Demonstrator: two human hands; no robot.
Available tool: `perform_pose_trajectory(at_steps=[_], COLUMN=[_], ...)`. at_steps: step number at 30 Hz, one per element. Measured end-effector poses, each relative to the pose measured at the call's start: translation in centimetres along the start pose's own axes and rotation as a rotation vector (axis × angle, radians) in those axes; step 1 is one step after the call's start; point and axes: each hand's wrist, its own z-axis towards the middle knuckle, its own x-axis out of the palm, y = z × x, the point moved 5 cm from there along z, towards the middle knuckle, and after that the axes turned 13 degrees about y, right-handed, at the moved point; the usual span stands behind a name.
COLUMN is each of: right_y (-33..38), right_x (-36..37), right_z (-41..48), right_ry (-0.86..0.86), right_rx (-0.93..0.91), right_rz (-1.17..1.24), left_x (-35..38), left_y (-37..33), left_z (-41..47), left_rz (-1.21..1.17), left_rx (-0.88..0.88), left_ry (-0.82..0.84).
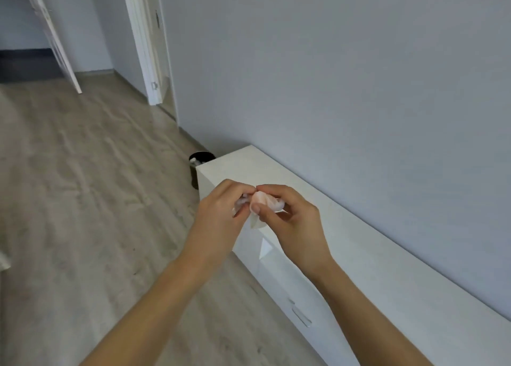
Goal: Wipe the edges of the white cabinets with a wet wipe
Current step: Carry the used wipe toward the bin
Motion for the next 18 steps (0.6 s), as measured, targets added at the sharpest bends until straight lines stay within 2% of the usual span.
perform_pose_trajectory(at_steps=[4,8,18], right_y=[-1.0,-1.8,-10.8], right_x=[9.6,15.7,20.2], right_z=[12.3,22.7,48.7], right_ry=[0.024,0.018,-0.015], right_rx=[0.010,-0.007,-0.020], right_rz=[0.134,0.169,0.040], left_x=[-9.6,-16.6,-23.4], left_y=[10.5,18.6,39.1], left_z=[3.9,9.1,28.1], left_rz=[0.001,0.064,0.137], left_rx=[-0.089,-0.091,-0.171], left_ry=[-0.058,-0.043,-0.011])
